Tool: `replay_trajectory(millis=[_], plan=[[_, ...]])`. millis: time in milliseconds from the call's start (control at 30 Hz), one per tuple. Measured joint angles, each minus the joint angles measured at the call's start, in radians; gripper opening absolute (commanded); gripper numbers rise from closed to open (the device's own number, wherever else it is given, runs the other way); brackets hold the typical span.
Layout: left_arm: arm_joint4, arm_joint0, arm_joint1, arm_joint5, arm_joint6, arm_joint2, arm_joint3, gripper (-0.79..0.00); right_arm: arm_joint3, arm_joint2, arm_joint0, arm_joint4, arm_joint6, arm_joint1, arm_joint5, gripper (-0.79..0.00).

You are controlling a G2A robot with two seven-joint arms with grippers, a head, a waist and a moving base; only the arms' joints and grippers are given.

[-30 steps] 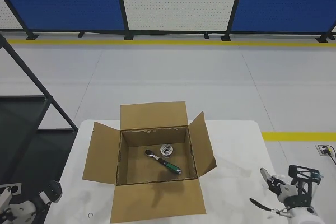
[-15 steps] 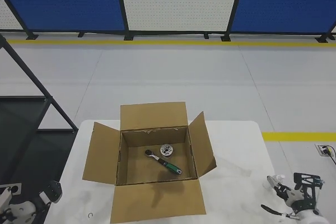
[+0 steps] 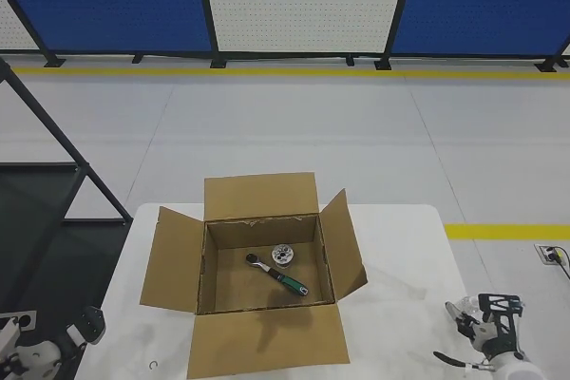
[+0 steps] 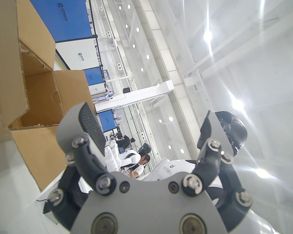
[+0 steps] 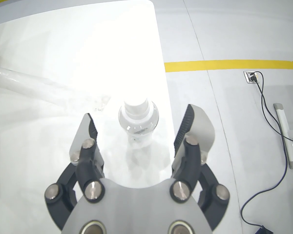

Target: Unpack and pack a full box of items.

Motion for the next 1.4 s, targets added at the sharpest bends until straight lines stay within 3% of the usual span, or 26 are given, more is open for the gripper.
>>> replay_trajectory(millis=[367,600,833,933,1100,1400], plan=[[0.0,0.0,0.0,0.0,0.0,0.0,0.0,0.0,-0.038,0.008,-0.004,0.069,0.0,0.007,-0.029,-0.785],[0.0,0.0,0.0,0.0,0.0,0.0,0.0,0.0,-0.318,0.036,-0.102,0.209,-0.007,0.008,-0.09,-0.785],[0.0,0.0,0.0,0.0,0.0,0.0,0.0,0.0,-0.624,-0.009,-0.179,0.237,0.035,0.007,-0.071,-0.785],[0.0,0.0,0.0,0.001,0.006,-0.001,-0.001,0.0,-0.68,-0.06,-0.154,0.222,0.059,0.009,-0.073,-0.785],[-0.023,0.014,-0.006,-0.014,0.033,-0.026,0.006,0.0,-0.673,-0.21,-0.024,0.159,0.113,0.012,-0.061,-0.785],[-0.09,0.051,-0.019,-0.045,0.023,-0.066,0.049,0.0,-0.673,-0.578,0.204,-0.022,0.254,-0.01,0.132,-0.785]])
